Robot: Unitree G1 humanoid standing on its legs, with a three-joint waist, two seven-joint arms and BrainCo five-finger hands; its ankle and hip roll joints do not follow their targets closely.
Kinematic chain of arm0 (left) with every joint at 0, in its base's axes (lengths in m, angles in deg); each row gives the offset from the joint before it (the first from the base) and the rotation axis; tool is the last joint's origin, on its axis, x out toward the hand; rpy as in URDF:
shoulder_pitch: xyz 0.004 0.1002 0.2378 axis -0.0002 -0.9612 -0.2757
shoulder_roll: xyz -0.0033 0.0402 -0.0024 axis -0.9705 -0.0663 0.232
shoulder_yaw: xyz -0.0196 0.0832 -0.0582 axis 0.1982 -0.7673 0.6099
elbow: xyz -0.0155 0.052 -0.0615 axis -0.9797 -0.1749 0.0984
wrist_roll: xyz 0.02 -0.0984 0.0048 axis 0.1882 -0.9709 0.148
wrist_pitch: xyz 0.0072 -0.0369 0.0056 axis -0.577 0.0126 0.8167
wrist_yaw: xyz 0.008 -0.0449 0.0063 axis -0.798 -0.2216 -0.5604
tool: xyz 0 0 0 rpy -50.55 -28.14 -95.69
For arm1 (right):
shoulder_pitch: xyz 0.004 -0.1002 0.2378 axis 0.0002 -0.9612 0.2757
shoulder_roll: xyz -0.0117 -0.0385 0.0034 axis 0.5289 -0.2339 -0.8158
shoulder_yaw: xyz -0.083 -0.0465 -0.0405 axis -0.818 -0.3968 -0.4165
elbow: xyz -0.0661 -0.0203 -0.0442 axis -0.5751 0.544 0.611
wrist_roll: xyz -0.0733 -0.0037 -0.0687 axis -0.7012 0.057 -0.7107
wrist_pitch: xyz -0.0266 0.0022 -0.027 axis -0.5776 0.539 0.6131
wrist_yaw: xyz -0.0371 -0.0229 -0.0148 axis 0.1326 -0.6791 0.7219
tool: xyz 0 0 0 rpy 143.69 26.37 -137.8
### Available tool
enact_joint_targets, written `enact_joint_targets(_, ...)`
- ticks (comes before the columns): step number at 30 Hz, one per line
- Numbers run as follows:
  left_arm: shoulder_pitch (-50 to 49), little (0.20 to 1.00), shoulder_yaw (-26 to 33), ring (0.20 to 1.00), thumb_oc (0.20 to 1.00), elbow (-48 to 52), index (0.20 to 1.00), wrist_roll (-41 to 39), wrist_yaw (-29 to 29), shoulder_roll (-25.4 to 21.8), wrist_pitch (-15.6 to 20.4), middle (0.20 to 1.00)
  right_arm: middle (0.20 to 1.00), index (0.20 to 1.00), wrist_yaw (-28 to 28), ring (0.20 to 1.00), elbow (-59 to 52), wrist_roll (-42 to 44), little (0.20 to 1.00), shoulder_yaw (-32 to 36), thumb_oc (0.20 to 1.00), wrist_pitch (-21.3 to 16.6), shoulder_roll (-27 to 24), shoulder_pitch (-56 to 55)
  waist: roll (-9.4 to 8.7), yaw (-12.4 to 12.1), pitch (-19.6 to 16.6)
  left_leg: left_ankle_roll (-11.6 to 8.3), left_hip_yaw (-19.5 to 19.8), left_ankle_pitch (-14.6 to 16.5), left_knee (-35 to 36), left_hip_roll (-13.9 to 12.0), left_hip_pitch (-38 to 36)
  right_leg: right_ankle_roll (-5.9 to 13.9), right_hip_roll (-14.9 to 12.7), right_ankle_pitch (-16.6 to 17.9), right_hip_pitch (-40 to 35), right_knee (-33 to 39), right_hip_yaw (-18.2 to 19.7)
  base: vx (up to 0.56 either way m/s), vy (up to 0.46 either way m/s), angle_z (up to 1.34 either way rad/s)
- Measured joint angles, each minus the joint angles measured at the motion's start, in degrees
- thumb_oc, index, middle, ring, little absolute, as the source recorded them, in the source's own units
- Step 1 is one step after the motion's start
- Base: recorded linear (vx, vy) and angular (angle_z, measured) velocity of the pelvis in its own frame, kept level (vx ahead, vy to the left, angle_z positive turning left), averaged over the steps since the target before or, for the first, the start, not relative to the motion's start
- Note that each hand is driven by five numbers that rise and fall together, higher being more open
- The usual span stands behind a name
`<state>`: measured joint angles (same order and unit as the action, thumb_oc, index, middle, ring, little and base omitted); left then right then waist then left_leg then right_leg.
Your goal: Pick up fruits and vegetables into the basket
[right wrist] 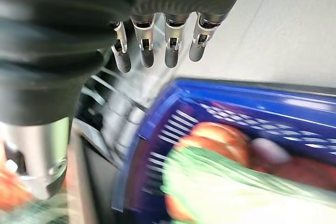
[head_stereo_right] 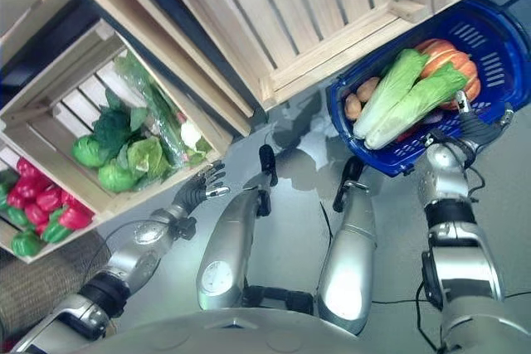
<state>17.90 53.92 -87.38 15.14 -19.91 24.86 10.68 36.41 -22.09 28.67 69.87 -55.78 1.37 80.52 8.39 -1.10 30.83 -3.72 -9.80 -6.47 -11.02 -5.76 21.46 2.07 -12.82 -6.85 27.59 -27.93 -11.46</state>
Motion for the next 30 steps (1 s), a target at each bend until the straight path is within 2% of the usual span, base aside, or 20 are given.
enact_joint_targets(3, -1.79, 1.000, 1.47, 1.000, 1.000, -2.38, 1.000, 0.41, 0.98, 2.50, 0.76, 1.000, 1.000, 1.000, 1.22, 1.000, -8.44, -8.00, 1.000, -0.17, 1.000, -2.93, 1.89, -7.49, -0.63, 2.19, 0.01, 0.09, -1.09, 0.55, 2.85, -0.42, -6.90, 0.69, 1.26, 1.08, -6.82, 4.56, 0.43, 0.12, 0.094, -0.23)
enact_joint_targets(6, -3.94, 1.000, 5.30, 1.000, 1.000, -6.37, 1.000, 1.63, 1.96, 5.87, 1.89, 1.000, 1.000, 1.000, 0.22, 1.000, -14.25, -15.31, 1.000, -0.15, 1.000, -4.06, 2.18, -13.17, -1.72, 3.80, -0.75, 0.04, -2.57, 0.75, 5.51, -1.01, -12.18, 1.60, 2.33, 1.99, -11.92, 8.60, 1.31, 0.14, 0.088, -0.23)
enact_joint_targets(8, -5.81, 1.000, 6.86, 1.000, 1.000, -7.76, 1.000, 2.87, 2.06, 6.11, 1.85, 1.000, 1.000, 1.000, -1.64, 1.000, -14.37, -17.47, 1.000, -0.32, 1.000, -4.47, 3.18, -14.86, -3.48, 4.48, -3.27, -0.12, -2.94, 0.89, 6.25, -1.12, -12.55, 1.66, 2.70, 2.23, -12.35, 9.90, 1.46, 0.14, 0.066, -0.14)
enact_joint_targets(10, -6.75, 1.000, 9.14, 1.000, 1.000, -10.93, 1.000, 4.39, 2.94, 7.51, 1.73, 1.000, 1.000, 1.000, -5.21, 1.000, -14.52, -19.37, 1.000, -0.55, 1.000, -4.44, 4.61, -17.40, -4.97, 4.44, -4.73, -0.52, -3.34, 0.71, 7.78, -1.41, -15.95, 1.45, 3.60, 3.20, -16.10, 12.52, 1.38, 0.09, 0.067, -0.09)
enact_joint_targets(13, -9.43, 1.000, 10.78, 1.000, 1.000, -15.07, 1.000, 6.87, 4.12, 8.47, 1.78, 1.000, 1.000, 1.000, -11.67, 1.000, -14.42, -20.67, 1.000, -3.22, 1.000, -4.18, 6.19, -21.27, -7.11, 4.51, -10.74, -0.93, -4.10, 1.68, 8.79, -1.46, -18.40, 1.91, 3.72, 3.38, -19.02, 15.31, 1.37, 0.10, 0.061, -0.10)
enact_joint_targets(16, -9.99, 1.000, 11.99, 1.000, 1.000, -18.63, 1.000, 8.01, 4.71, 8.98, 1.76, 1.000, 1.000, 1.000, -19.66, 1.000, -12.44, -20.59, 1.000, -6.31, 1.000, -0.31, 6.57, -22.97, -8.61, 4.33, -14.26, -0.79, -4.25, 2.08, 10.26, -1.23, -21.16, 2.66, 3.95, 3.91, -22.33, 17.99, 1.26, 0.08, 0.044, 0.02)
enact_joint_targets(19, -10.79, 1.000, 14.06, 1.000, 1.000, -22.07, 1.000, 7.97, 6.73, 9.15, 1.37, 1.000, 1.000, 1.000, -31.31, 1.000, -6.53, -18.08, 1.000, -9.92, 1.000, 8.32, 8.20, -24.26, -10.01, 3.79, -18.24, -0.66, -4.69, 2.21, 11.61, -0.99, -23.33, 3.18, 3.93, 4.52, -25.26, 20.96, 0.98, 0.02, 0.005, 0.02)
enact_joint_targets(20, -10.79, 1.000, 14.90, 1.000, 1.000, -22.77, 1.000, 7.94, 7.78, 9.12, 0.18, 1.000, 1.000, 1.000, -34.51, 1.000, -3.22, -17.49, 1.000, -11.09, 1.000, 10.72, 9.18, -24.40, -10.42, 3.56, -19.21, -0.65, -4.58, 2.26, 11.84, -0.95, -23.68, 3.27, 3.83, 4.72, -26.01, 21.74, 0.69, 0.01, 0.003, 0.06)
enact_joint_targets(23, -9.32, 1.000, 14.79, 1.000, 1.000, -26.66, 1.000, 7.97, 9.98, 9.40, -1.46, 1.000, 1.000, 1.000, -42.13, 1.000, 6.61, -14.46, 1.000, -13.75, 1.000, 16.34, 12.41, -24.97, -10.62, 2.39, -21.45, -0.60, -4.07, 2.12, 13.37, -0.71, -24.98, 3.54, 3.90, 5.70, -28.36, 24.33, -0.38, 0.00, 0.036, 0.13)
enact_joint_targets(26, -9.36, 1.000, 14.73, 1.000, 1.000, -29.01, 1.000, 8.09, 11.50, 9.81, -3.35, 1.000, 1.000, 1.000, -48.24, 1.000, 12.96, -14.27, 1.000, -16.27, 1.000, 20.22, 14.62, -24.99, -10.52, 2.17, -22.77, -0.63, -3.90, 1.77, 14.51, -0.32, -25.97, 3.81, 4.08, 6.49, -29.82, 26.26, -0.87, -0.02, 0.067, 0.03)
enact_joint_targets(30, -7.59, 1.000, 14.61, 1.000, 1.000, -34.40, 1.000, 10.23, 12.74, 10.44, -4.71, 1.000, 1.000, 1.000, -53.96, 1.000, 22.74, -14.41, 1.000, -17.57, 1.000, 23.03, 16.55, -23.16, -10.58, 1.80, -24.10, -0.43, -3.74, 1.36, 15.61, 0.23, -27.21, 4.19, 3.75, 7.13, -31.73, 28.03, -1.79, -0.02, 0.079, 0.06)
